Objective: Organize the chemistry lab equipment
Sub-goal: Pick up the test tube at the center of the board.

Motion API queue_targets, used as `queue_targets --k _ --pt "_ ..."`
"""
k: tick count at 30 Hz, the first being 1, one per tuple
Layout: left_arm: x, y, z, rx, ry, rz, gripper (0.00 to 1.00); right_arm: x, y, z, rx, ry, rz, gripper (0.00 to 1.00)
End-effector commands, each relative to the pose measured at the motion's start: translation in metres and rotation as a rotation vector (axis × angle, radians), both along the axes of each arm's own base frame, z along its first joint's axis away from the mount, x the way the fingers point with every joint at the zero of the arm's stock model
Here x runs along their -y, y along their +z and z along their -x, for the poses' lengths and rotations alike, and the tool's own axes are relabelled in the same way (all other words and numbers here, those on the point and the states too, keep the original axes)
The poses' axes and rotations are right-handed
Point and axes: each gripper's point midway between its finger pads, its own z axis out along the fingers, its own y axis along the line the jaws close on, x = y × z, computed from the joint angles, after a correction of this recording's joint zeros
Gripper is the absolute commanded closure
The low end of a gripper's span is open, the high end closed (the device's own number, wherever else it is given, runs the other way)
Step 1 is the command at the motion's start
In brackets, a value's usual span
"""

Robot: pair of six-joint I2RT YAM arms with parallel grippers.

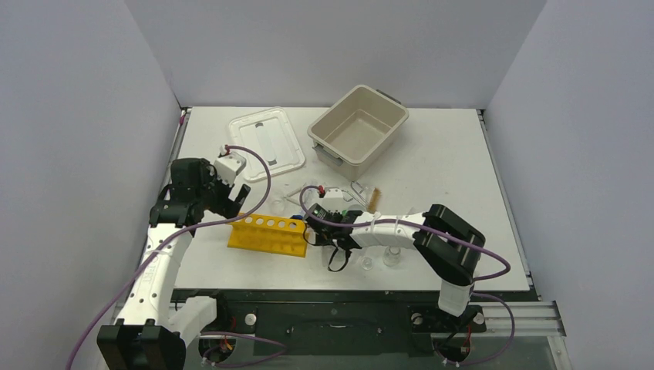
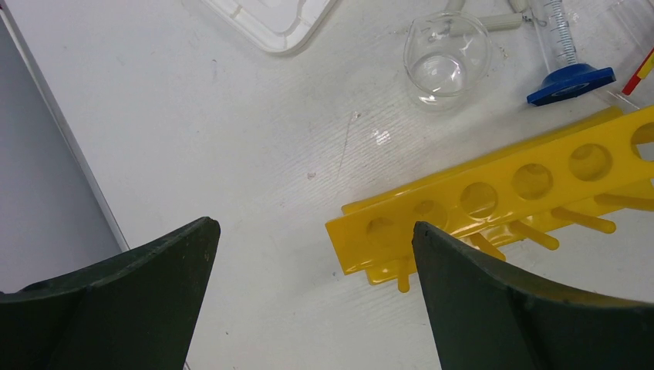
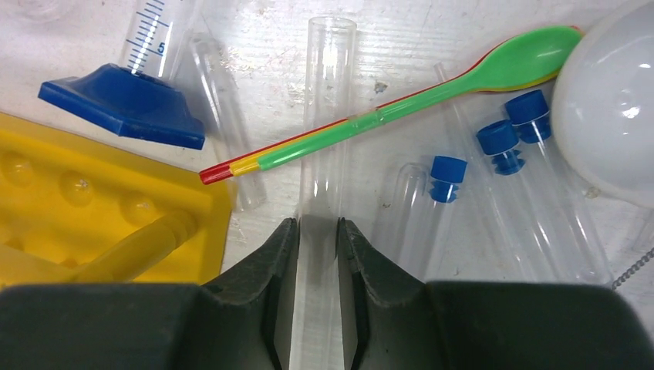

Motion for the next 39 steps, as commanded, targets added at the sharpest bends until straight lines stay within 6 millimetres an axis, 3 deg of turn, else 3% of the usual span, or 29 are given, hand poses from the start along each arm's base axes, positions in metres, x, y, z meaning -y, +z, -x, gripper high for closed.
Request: queue_targets --k 1,8,15,20,22,23,24,25,26,27,28,33,34,35,39 --pt "0.002 0.028 -0.007 0.073 -0.002 0.003 0.03 0.005 0.026 -0.012 0.062 -0.046 -0.019 0.88" --pt "0.005 0.032 -0.006 0.078 -0.009 0.019 0.03 0.008 0.06 -0.016 0.119 -0.065 -0.062 1.0" --pt "0.02 0.051 0.0 0.048 -0.027 0.108 0.03 0.006 0.106 -0.004 0.148 -0.016 -0.131 1.0" --pt "0.048 0.08 0.006 0.041 -0.101 0.256 0.03 -0.002 0.163 -0.007 0.233 0.037 -0.234 1.0" --pt "0.06 0.092 0.012 0.035 -0.143 0.318 0.04 -0.013 0.187 -0.015 0.275 0.072 -0.26 1.0" --pt "0.068 0.098 0.016 0.032 -0.175 0.353 0.04 -0.02 0.208 -0.021 0.311 0.093 -0.282 1.0" --pt "0.072 0.105 0.019 0.033 -0.185 0.379 0.04 -0.026 0.213 -0.024 0.32 0.112 -0.286 1.0" --pt "0.08 0.111 0.023 0.032 -0.222 0.416 0.03 -0.034 0.237 -0.031 0.366 0.131 -0.308 1.0" --pt "0.084 0.118 0.026 0.033 -0.232 0.443 0.03 -0.039 0.24 -0.036 0.38 0.139 -0.3 1.0" --pt "0.091 0.124 0.032 0.033 -0.271 0.477 0.03 -0.046 0.263 -0.043 0.431 0.153 -0.324 1.0" --pt "0.095 0.129 0.036 0.031 -0.285 0.503 0.04 -0.05 0.268 -0.048 0.459 0.16 -0.309 1.0" --pt "0.115 0.15 0.058 0.036 -0.379 0.628 0.03 -0.064 0.336 -0.063 0.665 0.117 -0.464 1.0" --pt "0.117 0.153 0.059 0.038 -0.389 0.641 0.03 -0.066 0.333 -0.06 0.677 0.122 -0.467 1.0" --pt "0.12 0.156 0.062 0.022 -0.398 0.668 0.03 -0.069 0.351 -0.06 0.729 0.106 -0.532 1.0" --pt "0.126 0.162 0.061 0.017 -0.416 0.722 0.03 -0.08 0.363 -0.045 0.789 0.112 -0.595 1.0"
